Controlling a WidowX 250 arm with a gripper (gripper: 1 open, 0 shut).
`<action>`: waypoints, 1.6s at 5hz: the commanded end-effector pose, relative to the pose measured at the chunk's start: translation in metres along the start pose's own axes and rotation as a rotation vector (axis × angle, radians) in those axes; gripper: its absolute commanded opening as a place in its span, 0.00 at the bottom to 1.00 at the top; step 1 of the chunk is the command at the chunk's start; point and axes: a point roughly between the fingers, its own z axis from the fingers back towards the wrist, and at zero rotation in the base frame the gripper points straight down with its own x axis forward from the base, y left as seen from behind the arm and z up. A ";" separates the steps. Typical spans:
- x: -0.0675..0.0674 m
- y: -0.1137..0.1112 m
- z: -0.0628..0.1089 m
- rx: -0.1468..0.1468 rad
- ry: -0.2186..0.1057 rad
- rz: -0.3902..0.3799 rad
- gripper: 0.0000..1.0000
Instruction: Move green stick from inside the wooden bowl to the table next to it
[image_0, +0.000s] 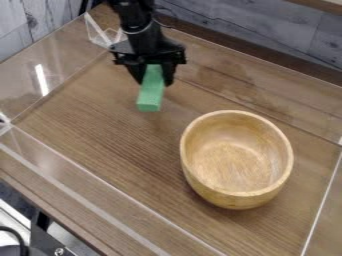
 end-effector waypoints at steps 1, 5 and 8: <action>0.027 -0.021 0.009 -0.013 -0.082 0.027 0.00; 0.043 -0.035 -0.009 -0.006 -0.118 0.095 0.00; 0.038 -0.026 -0.014 0.009 -0.123 0.125 0.00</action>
